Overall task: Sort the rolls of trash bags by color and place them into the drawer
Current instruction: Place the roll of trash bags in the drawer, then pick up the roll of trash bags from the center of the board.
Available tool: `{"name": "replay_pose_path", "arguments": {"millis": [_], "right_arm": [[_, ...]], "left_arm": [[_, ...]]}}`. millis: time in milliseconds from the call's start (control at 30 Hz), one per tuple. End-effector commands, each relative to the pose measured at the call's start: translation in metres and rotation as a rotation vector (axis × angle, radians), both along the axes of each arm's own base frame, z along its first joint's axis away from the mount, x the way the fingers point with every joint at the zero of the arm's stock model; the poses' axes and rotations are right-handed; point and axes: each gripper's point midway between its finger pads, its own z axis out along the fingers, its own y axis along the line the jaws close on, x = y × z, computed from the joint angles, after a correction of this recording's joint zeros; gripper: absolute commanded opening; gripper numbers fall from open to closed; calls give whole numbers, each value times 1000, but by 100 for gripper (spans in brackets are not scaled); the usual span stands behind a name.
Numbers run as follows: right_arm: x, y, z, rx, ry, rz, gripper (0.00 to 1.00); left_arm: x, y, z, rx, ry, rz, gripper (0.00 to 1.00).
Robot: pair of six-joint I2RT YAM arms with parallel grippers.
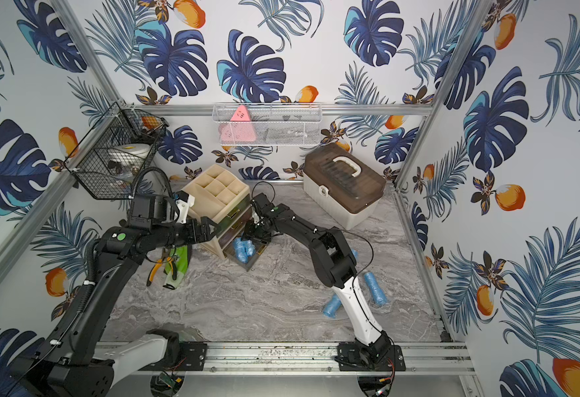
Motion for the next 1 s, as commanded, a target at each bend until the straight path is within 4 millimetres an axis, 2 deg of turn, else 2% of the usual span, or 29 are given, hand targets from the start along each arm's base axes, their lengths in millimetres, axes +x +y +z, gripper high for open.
{"name": "replay_pose_path", "arguments": {"millis": [0,100,267,467,533,733,767,967], "right_arm": [[3,-11,9,-28,-34,-11,57],[4,-20,17,-44,-58,-24,62],[2,-35,36,-79,-116,-27,63],[-8,-75,65,-150,-222,-51,64],[-13,-96,72,-176,-246,-70,64],[-28,-176,62,-307,-227,-157,64],[-25,-195,60,-313,-217,-194,65],[-42,-271,55,-389,-221,-315,70]], "left_arm": [[0,0,5,-2,-16,-3,93],[0,0,4,-2,-16,-4,93],[1,0,5,-1,-18,-3,93],[6,0,10,7,-34,-4,94],[8,1,12,12,-37,-4,94],[17,2,16,29,-53,-1,95],[19,3,17,31,-56,1,95],[38,10,30,65,-82,29,97]]}}
